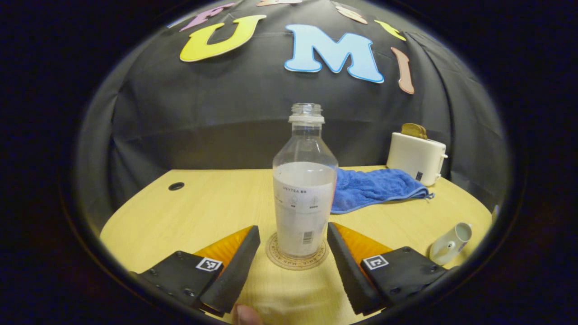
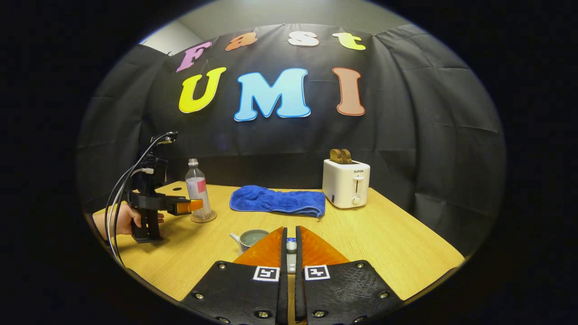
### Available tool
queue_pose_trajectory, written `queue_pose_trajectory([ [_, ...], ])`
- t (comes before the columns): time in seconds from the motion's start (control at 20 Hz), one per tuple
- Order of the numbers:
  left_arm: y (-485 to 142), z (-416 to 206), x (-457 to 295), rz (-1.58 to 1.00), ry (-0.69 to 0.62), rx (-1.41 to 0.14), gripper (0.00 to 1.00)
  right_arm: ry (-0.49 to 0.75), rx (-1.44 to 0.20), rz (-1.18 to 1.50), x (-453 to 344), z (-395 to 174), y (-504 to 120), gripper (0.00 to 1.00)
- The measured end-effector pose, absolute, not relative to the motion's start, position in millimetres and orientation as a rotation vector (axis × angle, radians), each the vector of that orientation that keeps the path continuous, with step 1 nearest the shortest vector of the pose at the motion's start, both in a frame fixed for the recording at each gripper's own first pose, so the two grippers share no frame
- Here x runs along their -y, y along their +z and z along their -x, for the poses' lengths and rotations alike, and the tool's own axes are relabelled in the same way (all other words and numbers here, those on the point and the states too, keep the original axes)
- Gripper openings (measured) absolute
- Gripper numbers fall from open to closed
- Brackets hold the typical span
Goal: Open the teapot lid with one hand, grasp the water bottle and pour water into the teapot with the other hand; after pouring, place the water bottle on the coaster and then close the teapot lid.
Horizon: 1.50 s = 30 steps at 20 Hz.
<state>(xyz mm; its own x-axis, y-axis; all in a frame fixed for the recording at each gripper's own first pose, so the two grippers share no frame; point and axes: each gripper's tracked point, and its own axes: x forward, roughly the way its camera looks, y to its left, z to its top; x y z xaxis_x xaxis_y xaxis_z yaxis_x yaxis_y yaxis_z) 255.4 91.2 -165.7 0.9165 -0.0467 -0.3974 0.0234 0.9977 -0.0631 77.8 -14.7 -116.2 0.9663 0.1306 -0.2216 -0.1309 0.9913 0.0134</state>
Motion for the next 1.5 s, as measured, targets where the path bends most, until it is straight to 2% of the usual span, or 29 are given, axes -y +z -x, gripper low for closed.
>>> queue_pose_trajectory([
  [0.2,-154.3,-213.0,-90.5,0.078,-0.038,-0.419,1.0,0.17,-0.203,-0.006,-1.4,-84.4,-108.1,0.06],
  [0.55,-111.9,-140.4,-120.2,0.125,0.057,-0.345,1.0,0.252,-0.167,0.0,-31.0,-111.7,-98.6,0.06],
  [0.9,-81.3,-88.4,-143.4,0.102,0.128,-0.287,1.0,0.293,-0.183,-0.001,-48.7,-143.0,-118.8,0.06],
  [1.5,-55.5,-59.6,-148.9,0.076,0.154,-0.238,1.0,0.314,-0.214,-0.01,-58.6,-154.4,-153.9,0.06],
])
